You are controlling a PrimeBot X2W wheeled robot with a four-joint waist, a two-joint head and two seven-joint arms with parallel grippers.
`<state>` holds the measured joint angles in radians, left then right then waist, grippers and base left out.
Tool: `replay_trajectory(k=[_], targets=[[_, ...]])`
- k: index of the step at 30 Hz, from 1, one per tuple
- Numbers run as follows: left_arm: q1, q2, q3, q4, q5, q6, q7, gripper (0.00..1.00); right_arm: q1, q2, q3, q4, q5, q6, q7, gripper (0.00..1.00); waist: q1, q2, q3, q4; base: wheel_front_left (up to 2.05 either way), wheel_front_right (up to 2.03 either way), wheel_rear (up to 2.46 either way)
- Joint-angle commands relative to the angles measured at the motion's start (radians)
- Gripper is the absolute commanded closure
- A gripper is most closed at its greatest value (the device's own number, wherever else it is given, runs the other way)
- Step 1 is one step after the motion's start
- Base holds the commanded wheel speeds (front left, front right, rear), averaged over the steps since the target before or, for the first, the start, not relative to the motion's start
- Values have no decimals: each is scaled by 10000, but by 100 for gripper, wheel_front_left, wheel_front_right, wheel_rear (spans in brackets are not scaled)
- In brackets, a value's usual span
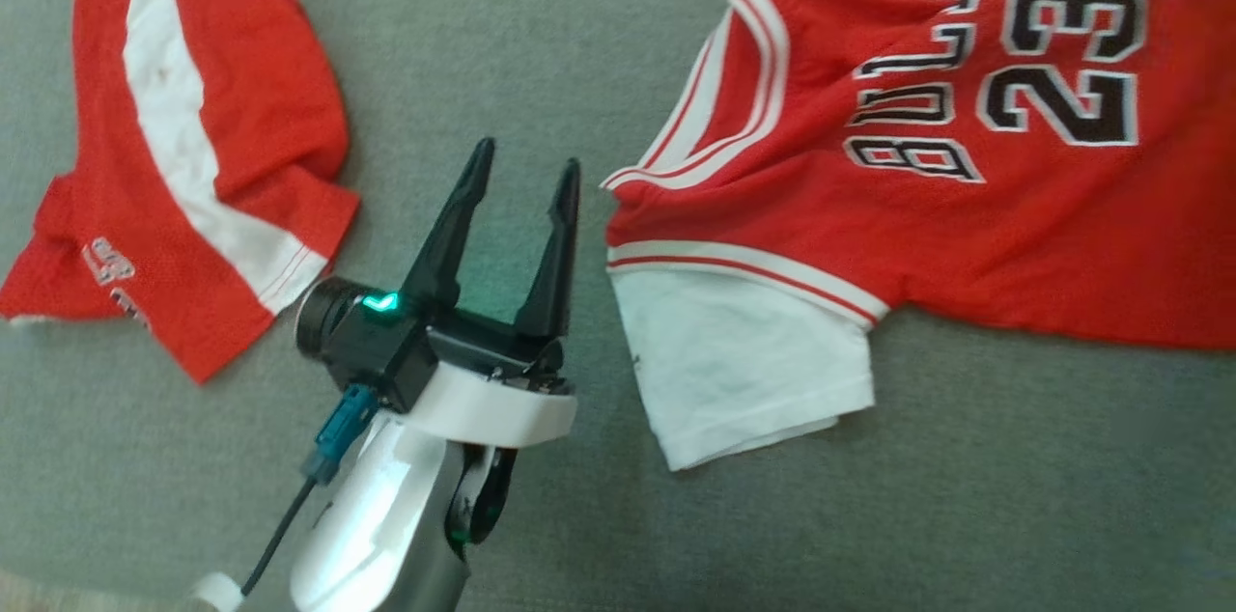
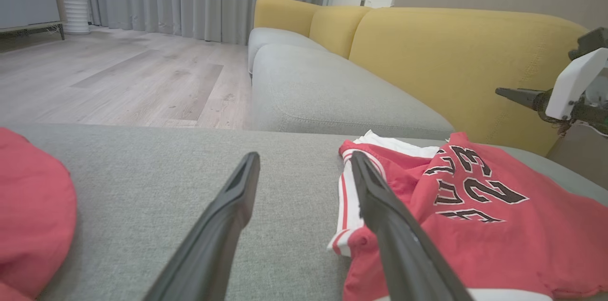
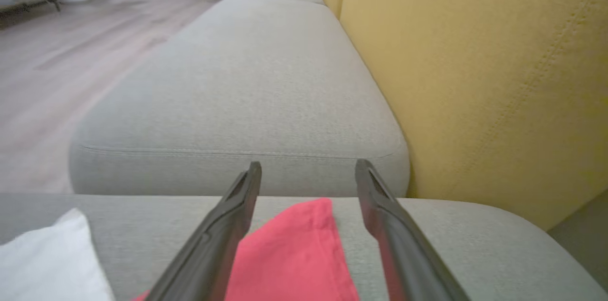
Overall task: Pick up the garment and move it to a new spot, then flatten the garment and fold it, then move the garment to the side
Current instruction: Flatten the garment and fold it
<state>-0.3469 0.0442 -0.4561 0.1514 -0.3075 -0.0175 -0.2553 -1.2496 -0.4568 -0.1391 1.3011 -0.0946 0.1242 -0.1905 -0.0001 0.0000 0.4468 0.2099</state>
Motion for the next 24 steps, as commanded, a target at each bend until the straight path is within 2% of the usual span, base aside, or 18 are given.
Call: replay_trajectory(k=[1,8,9,16,24], targets=[[138,60,433,-224,111,0,-65,0,101,367,137,-409,149,65,-282,0,1,0,-520,-452,0,0,0],[714,60,921,-38,380,-135,-65,0,1648,1839,843,-1302,1078,65,-694,0,1,0,-1713,-1261,0,0,0],[887,60,1040,35,430,-153,-65,0,2381,2124,1166,-1998,1371,65,-704,0,1,0,-2040,-1456,0,0,0],[1536,60,1428,229,479,-96,-65,0,5738,2675,1643,-5259,2609,65,-710,0,1,0,-2965,-2021,0,0,0],[2090,60,1716,343,297,-25,-65,0,9465,3548,1635,-8406,3020,65,-711,0,1,0,-3376,-2417,0,0,0]])
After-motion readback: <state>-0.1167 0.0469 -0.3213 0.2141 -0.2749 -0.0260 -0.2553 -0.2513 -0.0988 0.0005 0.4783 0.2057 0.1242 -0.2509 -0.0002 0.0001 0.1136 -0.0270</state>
